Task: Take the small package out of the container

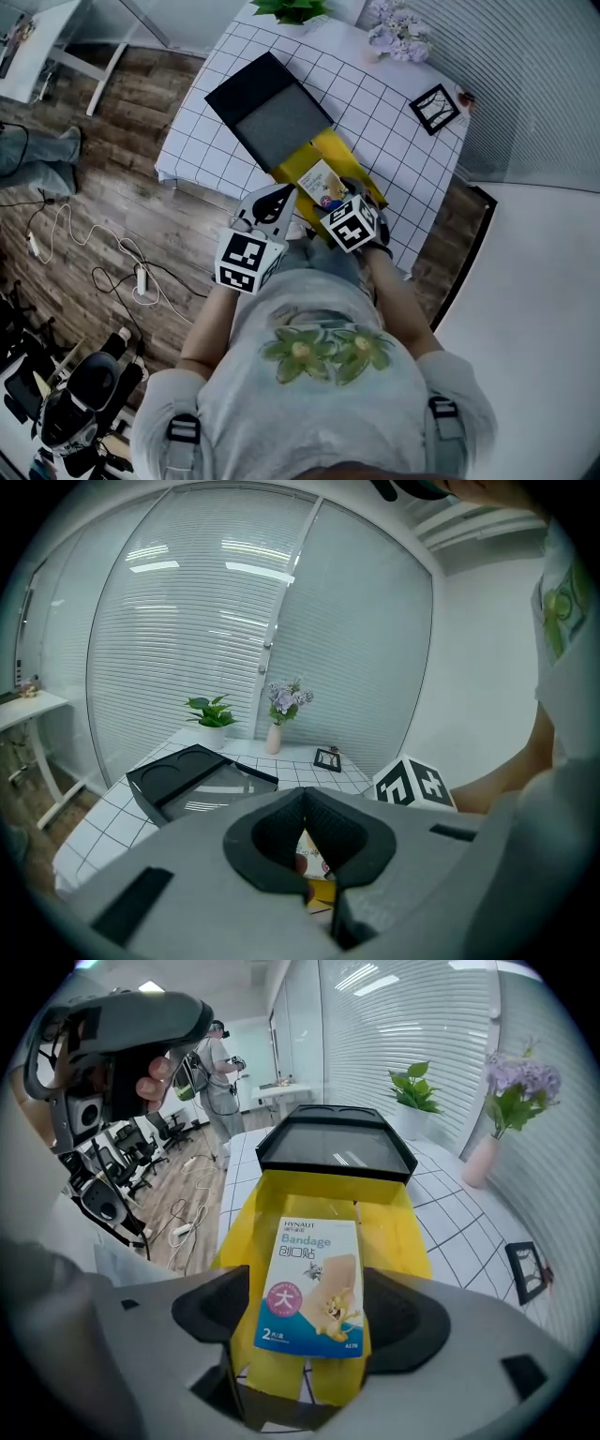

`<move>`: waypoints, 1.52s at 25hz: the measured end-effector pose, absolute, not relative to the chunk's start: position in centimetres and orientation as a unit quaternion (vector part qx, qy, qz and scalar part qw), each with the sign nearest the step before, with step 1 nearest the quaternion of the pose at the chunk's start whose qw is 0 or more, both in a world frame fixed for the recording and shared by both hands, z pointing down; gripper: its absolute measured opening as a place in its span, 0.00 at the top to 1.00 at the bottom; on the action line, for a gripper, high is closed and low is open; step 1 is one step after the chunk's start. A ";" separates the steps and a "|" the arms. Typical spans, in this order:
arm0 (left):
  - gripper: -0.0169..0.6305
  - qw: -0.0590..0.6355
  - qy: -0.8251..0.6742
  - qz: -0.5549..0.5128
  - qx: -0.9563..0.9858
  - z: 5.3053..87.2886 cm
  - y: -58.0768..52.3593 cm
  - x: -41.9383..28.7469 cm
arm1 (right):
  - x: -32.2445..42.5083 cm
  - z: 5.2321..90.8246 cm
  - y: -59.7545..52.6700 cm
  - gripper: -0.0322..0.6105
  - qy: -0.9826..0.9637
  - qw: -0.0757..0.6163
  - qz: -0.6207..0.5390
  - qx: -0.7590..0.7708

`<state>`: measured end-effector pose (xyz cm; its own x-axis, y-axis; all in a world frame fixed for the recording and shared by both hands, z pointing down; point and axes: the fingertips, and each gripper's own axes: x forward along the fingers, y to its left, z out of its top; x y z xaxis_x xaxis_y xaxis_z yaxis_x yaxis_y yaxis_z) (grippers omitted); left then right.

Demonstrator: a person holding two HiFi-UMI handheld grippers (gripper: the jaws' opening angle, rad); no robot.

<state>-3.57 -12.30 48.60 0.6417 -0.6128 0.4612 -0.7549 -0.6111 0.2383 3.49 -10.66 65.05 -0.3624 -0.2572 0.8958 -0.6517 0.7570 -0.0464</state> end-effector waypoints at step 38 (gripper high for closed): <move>0.96 0.213 -0.396 0.165 0.878 48.7 -11.6 -4.2 | 4.2 67.7 -11.2 0.40 -0.786 0.506 0.215 0.282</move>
